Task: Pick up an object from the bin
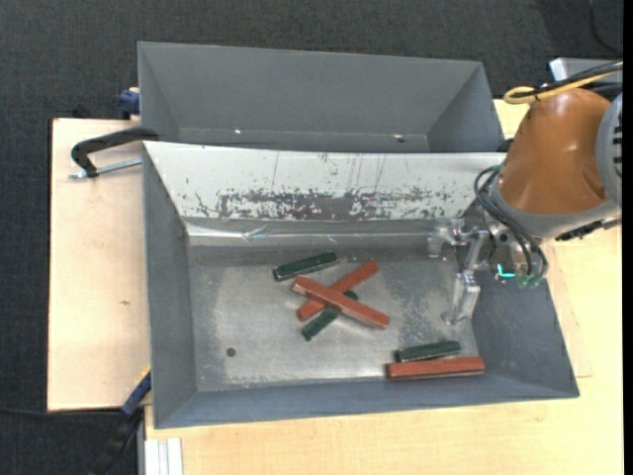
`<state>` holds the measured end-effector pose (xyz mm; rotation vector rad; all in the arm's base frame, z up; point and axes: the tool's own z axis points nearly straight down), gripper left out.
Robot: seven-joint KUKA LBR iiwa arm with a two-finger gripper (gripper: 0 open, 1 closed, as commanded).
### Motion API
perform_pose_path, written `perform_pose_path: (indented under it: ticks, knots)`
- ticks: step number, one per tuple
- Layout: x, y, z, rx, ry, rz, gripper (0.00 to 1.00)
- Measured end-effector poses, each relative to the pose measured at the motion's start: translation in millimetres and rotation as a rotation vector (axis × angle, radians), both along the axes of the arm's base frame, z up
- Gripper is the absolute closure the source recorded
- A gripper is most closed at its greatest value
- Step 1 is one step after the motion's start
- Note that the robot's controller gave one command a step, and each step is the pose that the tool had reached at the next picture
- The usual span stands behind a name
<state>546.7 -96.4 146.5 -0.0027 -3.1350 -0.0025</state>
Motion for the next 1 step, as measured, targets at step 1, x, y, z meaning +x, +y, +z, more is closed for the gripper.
perform_pose_path:
  ticks: [1]
  knots:
    - [2.0,0.3,4.5,-0.001,-0.008,0.001,0.0]
